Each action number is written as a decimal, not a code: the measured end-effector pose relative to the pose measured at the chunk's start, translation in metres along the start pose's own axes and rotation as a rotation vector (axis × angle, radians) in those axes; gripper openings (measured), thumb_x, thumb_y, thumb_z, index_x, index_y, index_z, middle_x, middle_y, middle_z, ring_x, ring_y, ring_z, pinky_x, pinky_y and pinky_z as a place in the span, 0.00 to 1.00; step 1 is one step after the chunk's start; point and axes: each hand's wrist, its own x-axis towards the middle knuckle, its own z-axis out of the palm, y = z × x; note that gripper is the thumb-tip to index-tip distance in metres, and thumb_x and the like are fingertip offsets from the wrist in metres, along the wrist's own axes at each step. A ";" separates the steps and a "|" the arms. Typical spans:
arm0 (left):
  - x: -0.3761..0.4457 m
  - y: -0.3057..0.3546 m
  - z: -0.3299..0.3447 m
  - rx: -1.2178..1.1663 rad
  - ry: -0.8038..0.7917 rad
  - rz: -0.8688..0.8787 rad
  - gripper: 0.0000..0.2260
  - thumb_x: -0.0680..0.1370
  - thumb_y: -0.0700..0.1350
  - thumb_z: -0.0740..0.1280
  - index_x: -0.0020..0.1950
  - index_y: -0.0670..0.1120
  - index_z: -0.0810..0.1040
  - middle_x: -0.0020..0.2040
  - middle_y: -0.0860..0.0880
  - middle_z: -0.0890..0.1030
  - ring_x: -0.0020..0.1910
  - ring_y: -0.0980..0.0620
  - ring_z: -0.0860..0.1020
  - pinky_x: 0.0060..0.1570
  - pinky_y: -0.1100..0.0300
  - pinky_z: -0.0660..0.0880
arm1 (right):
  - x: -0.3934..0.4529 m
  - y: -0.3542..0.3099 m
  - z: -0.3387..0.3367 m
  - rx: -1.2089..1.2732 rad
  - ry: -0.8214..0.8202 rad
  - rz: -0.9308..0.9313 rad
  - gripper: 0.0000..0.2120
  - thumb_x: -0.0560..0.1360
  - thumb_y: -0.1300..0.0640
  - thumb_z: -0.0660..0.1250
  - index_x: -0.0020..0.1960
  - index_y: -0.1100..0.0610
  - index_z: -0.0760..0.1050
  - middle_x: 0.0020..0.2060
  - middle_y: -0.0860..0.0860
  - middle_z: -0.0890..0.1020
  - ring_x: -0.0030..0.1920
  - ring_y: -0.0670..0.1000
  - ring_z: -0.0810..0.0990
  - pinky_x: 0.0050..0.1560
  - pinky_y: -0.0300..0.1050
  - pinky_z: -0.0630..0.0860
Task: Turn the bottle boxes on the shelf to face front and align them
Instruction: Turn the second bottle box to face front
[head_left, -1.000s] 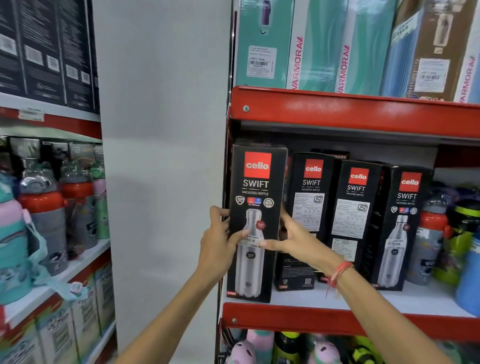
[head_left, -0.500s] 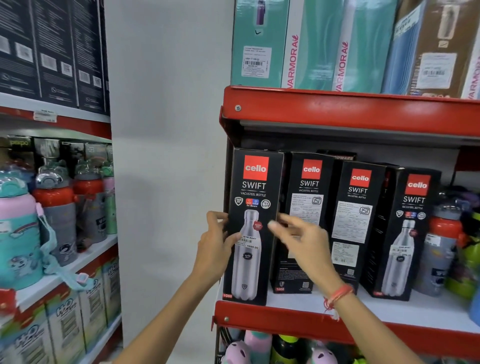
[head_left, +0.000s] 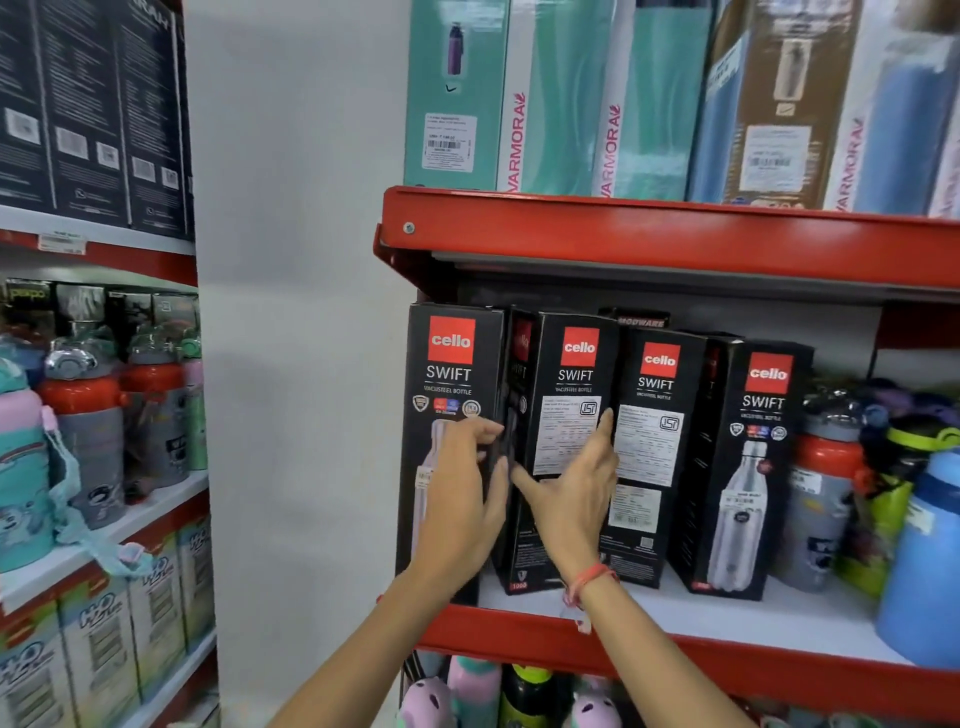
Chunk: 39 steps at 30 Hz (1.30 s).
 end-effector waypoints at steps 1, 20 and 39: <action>-0.003 0.002 0.004 -0.027 -0.037 -0.004 0.16 0.77 0.38 0.64 0.61 0.52 0.68 0.55 0.56 0.73 0.58 0.58 0.73 0.59 0.67 0.70 | -0.001 0.005 -0.009 0.043 -0.026 -0.023 0.61 0.61 0.45 0.80 0.78 0.50 0.40 0.71 0.61 0.64 0.70 0.61 0.64 0.64 0.63 0.69; -0.003 0.021 0.023 -0.124 -0.280 -0.337 0.42 0.75 0.42 0.71 0.78 0.55 0.46 0.62 0.67 0.70 0.57 0.75 0.70 0.58 0.75 0.68 | 0.050 0.036 -0.102 0.413 -0.665 -0.194 0.55 0.62 0.53 0.81 0.76 0.36 0.49 0.68 0.32 0.67 0.66 0.32 0.69 0.63 0.31 0.69; 0.007 0.009 0.059 0.270 -0.174 -0.454 0.42 0.77 0.41 0.67 0.77 0.56 0.39 0.62 0.40 0.78 0.53 0.43 0.80 0.52 0.51 0.75 | 0.065 0.038 -0.064 0.329 -0.608 -0.222 0.43 0.73 0.64 0.71 0.76 0.40 0.52 0.53 0.22 0.72 0.60 0.36 0.76 0.62 0.35 0.72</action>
